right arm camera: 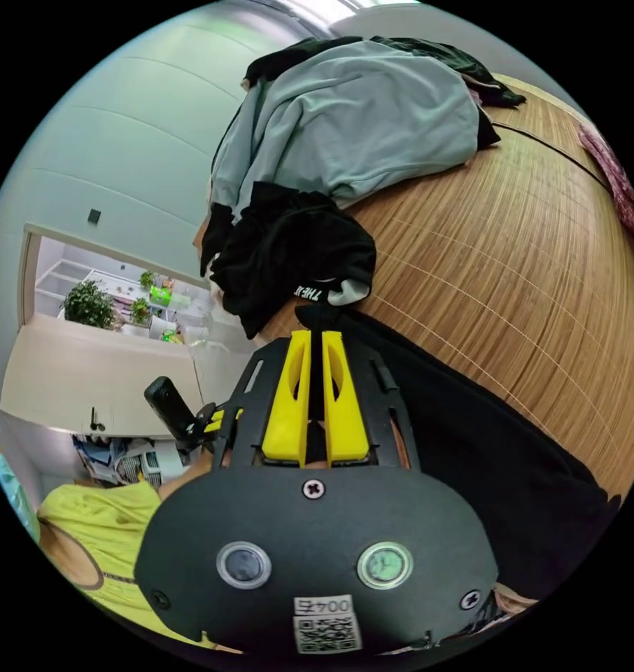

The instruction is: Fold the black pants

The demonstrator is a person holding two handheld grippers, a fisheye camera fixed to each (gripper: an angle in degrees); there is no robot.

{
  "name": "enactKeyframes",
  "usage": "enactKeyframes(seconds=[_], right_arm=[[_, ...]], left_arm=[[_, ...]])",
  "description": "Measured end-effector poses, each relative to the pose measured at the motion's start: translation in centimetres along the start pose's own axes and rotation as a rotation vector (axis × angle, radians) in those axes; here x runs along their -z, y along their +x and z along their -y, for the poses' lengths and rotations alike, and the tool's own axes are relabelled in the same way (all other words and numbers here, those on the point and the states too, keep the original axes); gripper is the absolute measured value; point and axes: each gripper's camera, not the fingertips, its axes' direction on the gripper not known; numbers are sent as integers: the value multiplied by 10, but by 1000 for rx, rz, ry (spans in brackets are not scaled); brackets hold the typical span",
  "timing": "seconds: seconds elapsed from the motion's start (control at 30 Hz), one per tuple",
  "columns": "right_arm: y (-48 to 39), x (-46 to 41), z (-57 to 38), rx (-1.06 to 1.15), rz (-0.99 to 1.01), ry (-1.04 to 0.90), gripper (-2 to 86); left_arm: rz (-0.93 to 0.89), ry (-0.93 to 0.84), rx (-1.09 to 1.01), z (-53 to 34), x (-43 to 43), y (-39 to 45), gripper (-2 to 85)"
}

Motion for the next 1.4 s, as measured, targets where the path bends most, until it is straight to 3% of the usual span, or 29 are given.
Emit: enactKeyframes(seconds=[0.17,0.4,0.53,0.83,1.1,1.4], right_arm=[[18,-14,-2,-33,-66,-24,40],[52,-39,-21,-71,-141,-121,50],[65,-23,-42,-41,-66,-69,84],[93,46,-110,11,24,60,105],[130,136,-204,26,-64,199,91],[205,215,-391,-236,-423,165,73]], left_arm=[[-4,9,209,27,15,-71,5],[-11,-20,348,43,16,-128,5],[-52,26,397,49,20,-151,5],[-53,58,369,79,18,-166,3],[29,177,359,109,28,-165,1],[193,-128,88,242,-104,-114,1]])
